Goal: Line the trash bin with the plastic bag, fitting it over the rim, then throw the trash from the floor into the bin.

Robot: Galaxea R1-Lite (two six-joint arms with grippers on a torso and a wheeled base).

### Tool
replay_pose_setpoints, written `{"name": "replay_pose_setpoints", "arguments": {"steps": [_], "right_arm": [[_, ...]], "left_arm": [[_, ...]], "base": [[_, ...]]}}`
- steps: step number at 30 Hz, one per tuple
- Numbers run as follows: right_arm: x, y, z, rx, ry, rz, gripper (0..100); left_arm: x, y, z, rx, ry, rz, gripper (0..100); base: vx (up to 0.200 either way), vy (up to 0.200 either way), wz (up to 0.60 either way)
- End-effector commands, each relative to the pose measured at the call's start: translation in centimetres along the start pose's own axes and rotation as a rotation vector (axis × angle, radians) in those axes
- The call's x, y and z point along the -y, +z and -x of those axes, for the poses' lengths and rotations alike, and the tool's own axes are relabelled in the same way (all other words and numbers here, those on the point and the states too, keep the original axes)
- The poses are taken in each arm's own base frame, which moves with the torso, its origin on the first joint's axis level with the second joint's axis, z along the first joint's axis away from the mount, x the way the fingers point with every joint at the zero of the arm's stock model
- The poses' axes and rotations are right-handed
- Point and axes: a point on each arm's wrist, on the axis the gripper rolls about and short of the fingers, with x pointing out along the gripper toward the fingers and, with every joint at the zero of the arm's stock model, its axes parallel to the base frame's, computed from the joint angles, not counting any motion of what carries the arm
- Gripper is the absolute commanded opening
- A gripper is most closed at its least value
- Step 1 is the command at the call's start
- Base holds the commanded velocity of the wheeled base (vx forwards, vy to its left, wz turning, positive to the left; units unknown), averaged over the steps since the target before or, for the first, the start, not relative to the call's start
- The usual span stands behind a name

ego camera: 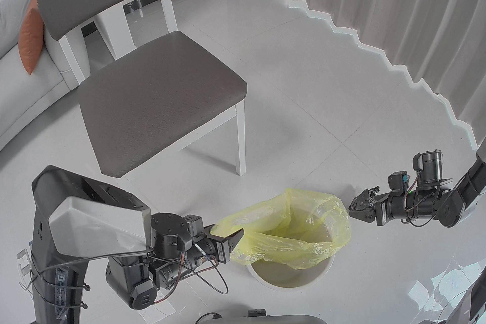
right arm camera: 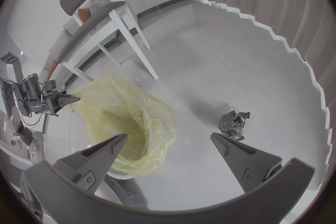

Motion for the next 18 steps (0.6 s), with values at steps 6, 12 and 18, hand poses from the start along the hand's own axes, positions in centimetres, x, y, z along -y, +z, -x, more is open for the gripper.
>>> {"name": "replay_pose_setpoints", "arguments": {"steps": [6, 12, 18], "right_arm": [[-3.2, -0.3, 0.6, -0.006, 0.101, 0.062, 100], [-6.2, -0.4, -0.4, -0.028, 0.184, 0.137, 100], [-8.1, -1.1, -1.9, -0.042, 0.242, 0.233, 100]], "left_arm": [[-0.5, -0.5, 3.2, -0.048, 0.044, 0.006, 100], [-1.0, 0.2, 4.2, -0.029, 0.088, 0.011, 100], [-0.9, 1.0, 4.8, -0.002, 0.087, -0.027, 100]], "base": [[0.0, 0.0, 0.0], [0.0, 0.0, 0.0], [0.0, 0.0, 0.0]]}}
